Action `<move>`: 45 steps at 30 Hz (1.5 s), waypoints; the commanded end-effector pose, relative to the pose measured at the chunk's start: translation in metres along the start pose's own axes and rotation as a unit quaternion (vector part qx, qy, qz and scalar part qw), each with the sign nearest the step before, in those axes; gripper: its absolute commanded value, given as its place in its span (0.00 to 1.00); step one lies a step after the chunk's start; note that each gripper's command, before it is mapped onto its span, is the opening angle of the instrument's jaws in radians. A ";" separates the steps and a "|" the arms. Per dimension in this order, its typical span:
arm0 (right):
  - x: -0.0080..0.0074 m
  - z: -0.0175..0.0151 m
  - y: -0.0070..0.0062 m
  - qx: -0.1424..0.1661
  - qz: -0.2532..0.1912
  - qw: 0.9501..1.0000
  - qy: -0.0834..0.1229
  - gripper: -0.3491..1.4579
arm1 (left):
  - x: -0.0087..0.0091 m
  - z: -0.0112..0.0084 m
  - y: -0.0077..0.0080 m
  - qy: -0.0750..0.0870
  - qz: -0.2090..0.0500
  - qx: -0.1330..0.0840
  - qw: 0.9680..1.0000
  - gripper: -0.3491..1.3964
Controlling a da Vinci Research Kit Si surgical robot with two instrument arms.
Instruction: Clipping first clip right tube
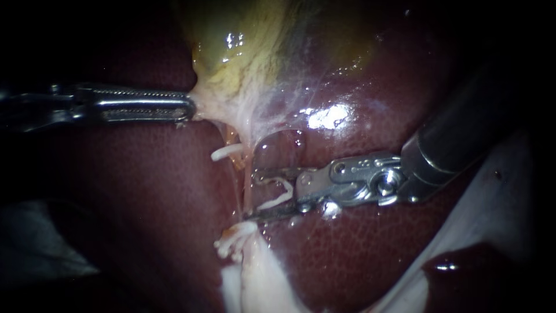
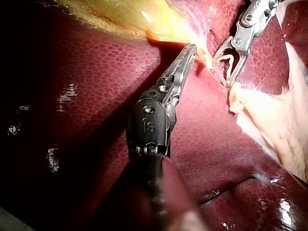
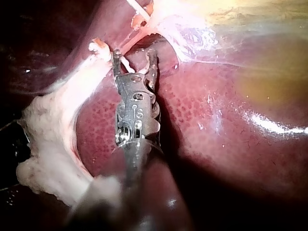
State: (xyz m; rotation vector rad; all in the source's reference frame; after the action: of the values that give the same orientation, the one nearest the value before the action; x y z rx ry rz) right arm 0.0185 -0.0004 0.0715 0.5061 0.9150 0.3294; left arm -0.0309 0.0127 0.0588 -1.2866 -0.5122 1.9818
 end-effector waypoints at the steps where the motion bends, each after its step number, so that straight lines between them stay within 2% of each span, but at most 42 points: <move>1: 0.0000 -0.0003 0.0000 0.000 0.000 1.000 0.000 0.45 | 0.0000 0.0000 0.0000 0.000 0.000 0.000 1.000 0.00; 4: 0.0001 -0.0013 0.0001 0.002 0.001 1.000 -0.001 0.45 | 0.0000 -0.0001 0.0000 0.000 0.000 0.000 1.000 0.00; 7: 0.0003 -0.0025 0.0001 0.006 0.003 1.000 0.007 0.46 | 0.0000 -0.0002 0.0000 0.000 0.000 -0.001 1.000 0.00; 9: 0.0006 -0.0034 0.0001 0.022 0.005 1.000 0.019 0.46 | 0.0000 -0.0002 -0.0001 0.000 0.000 -0.001 1.000 0.00; 12: 0.0009 -0.0044 -0.0001 0.048 0.033 0.998 0.038 0.46 | 0.0000 -0.0002 0.0000 0.000 0.000 -0.001 1.000 0.00; 15: 0.0011 -0.0049 -0.0005 0.094 0.059 0.992 0.053 0.46 | 0.0001 -0.0003 0.0000 0.000 0.000 -0.001 1.000 0.00; 20: 0.0014 -0.0042 -0.0012 0.131 0.097 0.984 0.071 0.46 | 0.0001 -0.0003 0.0000 0.000 0.000 -0.001 1.000 0.00; 27: 0.0012 -0.0017 -0.0016 0.164 0.129 0.974 0.083 0.46 | 0.0002 -0.0003 0.0001 0.000 0.000 -0.001 1.000 0.00; 31: 0.0009 -0.0008 -0.0018 0.188 0.149 0.966 0.098 0.46 | 0.0002 -0.0003 0.0001 0.000 0.000 -0.001 1.000 0.00; 34: 0.0008 -0.0002 -0.0018 0.208 0.170 0.957 0.112 0.46 | 0.0002 -0.0003 0.0001 0.000 0.000 -0.001 1.000 0.00; 38: 0.0006 0.0005 -0.0019 0.227 0.187 0.948 0.123 0.46 | 0.0002 -0.0003 0.0001 0.000 0.000 -0.001 1.000 0.00; 45: 0.0004 0.0014 -0.0019 0.239 0.198 0.941 0.137 0.46 | 0.0002 -0.0002 0.0002 0.000 -0.001 -0.001 1.000 0.00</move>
State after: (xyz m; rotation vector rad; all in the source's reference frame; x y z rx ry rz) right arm 0.0200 -0.0022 0.0709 1.1262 1.1767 0.5576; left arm -0.0308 0.0128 0.0585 -1.2871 -0.5149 1.9810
